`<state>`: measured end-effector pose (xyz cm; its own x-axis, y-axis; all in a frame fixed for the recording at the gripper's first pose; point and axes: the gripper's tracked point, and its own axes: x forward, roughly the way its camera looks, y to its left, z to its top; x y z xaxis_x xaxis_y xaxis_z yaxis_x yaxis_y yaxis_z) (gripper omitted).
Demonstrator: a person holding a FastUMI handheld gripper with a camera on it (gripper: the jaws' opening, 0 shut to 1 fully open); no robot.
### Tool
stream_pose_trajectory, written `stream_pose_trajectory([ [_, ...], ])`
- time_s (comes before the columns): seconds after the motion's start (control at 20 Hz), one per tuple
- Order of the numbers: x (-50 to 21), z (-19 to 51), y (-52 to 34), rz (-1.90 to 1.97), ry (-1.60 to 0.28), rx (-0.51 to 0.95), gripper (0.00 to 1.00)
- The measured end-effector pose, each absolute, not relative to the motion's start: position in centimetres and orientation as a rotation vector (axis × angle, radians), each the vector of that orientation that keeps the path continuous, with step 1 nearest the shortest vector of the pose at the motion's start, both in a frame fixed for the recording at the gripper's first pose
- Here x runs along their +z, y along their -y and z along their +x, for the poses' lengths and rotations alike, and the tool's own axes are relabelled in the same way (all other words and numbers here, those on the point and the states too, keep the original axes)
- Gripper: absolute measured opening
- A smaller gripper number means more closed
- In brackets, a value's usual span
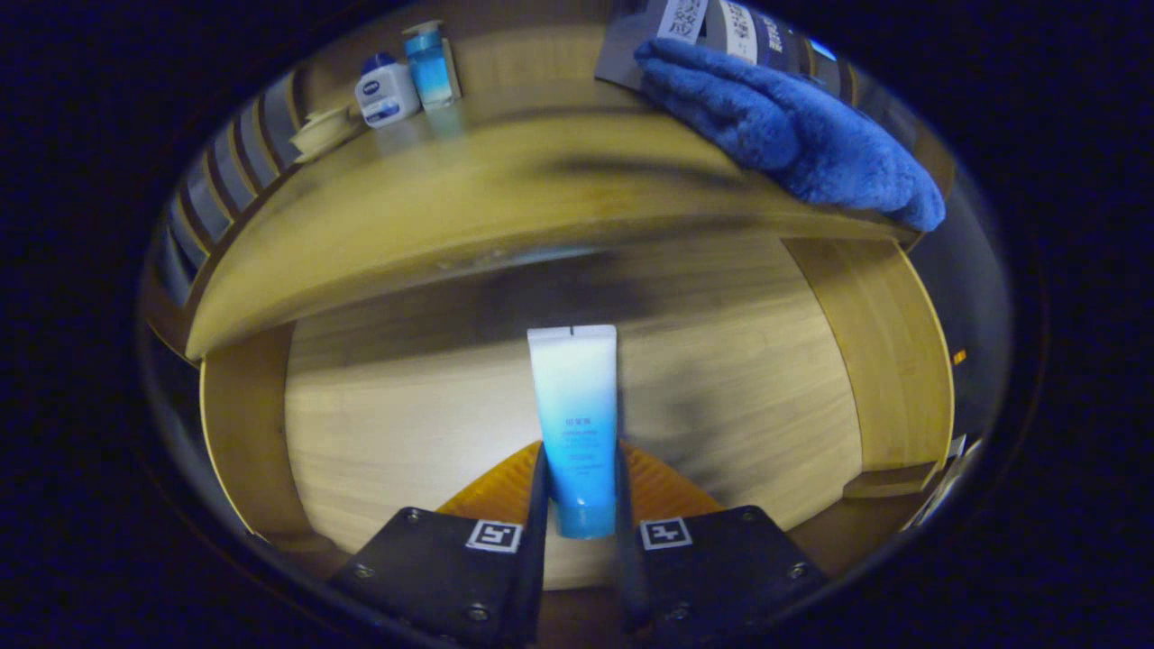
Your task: Pull open the drawer, take out the items inside it, and place them on the countertop above the cabinet.
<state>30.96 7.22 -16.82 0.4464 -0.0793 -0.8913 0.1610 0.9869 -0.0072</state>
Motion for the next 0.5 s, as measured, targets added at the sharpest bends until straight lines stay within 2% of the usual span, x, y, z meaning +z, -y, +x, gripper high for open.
stream_pose_trajectory([
  [0.3,-10.0,30.6,-7.2,0.014,-0.995,-0.187,0.33],
  [0.5,-7.4,29.6,-7.5,-0.049,-1.0,-0.217,0.33],
])
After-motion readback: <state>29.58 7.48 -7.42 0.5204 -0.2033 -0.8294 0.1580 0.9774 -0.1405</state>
